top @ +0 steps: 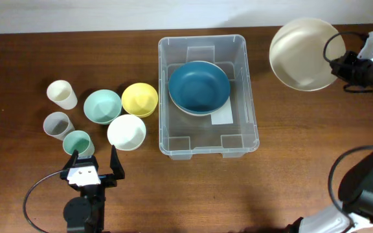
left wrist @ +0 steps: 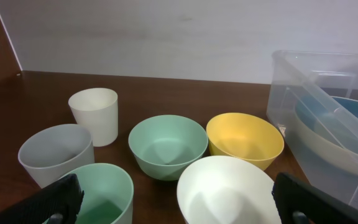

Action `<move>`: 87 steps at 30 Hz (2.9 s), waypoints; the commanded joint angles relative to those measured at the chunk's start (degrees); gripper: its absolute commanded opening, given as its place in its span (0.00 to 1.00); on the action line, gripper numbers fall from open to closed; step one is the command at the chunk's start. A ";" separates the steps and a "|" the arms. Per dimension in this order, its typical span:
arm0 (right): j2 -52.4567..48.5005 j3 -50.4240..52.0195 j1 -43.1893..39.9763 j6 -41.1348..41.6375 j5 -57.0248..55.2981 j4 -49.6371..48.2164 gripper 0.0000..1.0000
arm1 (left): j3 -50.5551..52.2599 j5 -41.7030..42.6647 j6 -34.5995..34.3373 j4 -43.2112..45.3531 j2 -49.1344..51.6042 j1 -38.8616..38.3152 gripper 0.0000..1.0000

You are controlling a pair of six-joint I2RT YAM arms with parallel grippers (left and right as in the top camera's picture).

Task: Pack container
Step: 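Grasp the cream bowl rim with the right gripper and lift, then lower the cream bowl onto the blue bowl and release, then withdraw the right gripper to the right side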

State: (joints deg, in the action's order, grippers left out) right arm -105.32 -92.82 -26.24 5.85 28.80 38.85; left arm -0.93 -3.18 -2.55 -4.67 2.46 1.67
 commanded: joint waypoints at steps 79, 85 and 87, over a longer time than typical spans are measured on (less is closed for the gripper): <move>3.58 -3.63 -3.17 -1.09 -21.99 11.87 0.99 | 0.42 0.46 0.92 0.13 -0.28 -0.17 0.99; 3.58 -3.63 -5.92 -1.09 -21.99 11.87 0.99 | 0.42 0.46 0.92 0.13 -0.28 -0.17 1.00; 3.58 -3.63 -6.01 -1.09 -21.99 11.80 0.99 | 0.42 0.44 0.92 0.13 -0.28 -0.17 1.00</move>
State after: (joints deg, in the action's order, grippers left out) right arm -103.11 -95.57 -31.92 4.49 7.29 50.63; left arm -0.93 -3.18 -2.55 -4.67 2.46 1.67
